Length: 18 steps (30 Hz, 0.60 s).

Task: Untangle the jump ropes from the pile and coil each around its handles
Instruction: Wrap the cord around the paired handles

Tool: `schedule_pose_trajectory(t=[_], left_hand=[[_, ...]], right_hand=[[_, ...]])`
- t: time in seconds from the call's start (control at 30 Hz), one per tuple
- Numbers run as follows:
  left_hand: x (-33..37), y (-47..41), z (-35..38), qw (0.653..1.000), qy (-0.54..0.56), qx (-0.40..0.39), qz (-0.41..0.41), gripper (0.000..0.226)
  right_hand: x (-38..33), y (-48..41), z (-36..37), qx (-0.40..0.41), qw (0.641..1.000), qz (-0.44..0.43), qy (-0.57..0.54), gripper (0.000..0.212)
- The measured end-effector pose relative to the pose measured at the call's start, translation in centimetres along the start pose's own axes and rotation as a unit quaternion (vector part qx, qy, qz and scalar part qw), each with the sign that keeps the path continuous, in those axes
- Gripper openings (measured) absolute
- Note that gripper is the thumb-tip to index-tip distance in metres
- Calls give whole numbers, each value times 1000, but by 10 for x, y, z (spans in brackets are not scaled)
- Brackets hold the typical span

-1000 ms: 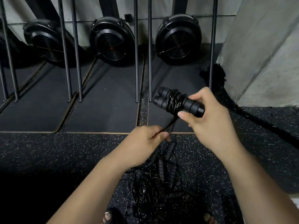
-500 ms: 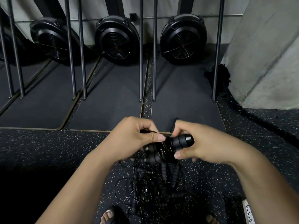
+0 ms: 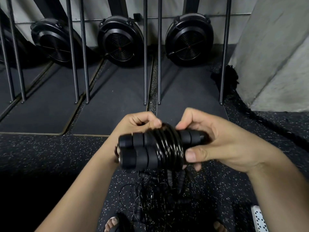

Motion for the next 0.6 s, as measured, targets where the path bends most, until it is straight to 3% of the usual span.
schedule_pose_trajectory(t=[0.1, 0.2, 0.33, 0.47, 0.6], left_hand=[[-5, 7, 13, 984, -164, 3, -73, 43], [5, 1, 34, 989, -116, 89, 15, 47], [0, -3, 51, 986, -56, 152, 31, 46], [-12, -5, 51, 965, -219, 145, 25, 40], [-22, -5, 50, 965, -233, 118, -15, 34]], right_hand=[[1, -8, 3, 37, 995, -39, -86, 34], [6, -18, 8, 90, 981, -58, -163, 36], [14, -28, 13, 169, 960, -64, -213, 39], [18, -31, 10, 272, 945, -65, -171, 47], [22, -30, 2, 309, 950, -28, -45, 59]])
Point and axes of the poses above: each hand's wrist, its own y-axis away from the middle knuckle, its own z-axis out of the palm, x = y × z, the point moved 2 cm from there along -y, towards the middle knuckle, and after that the axes turned 7 degrees about z, right-handed, at the moved point
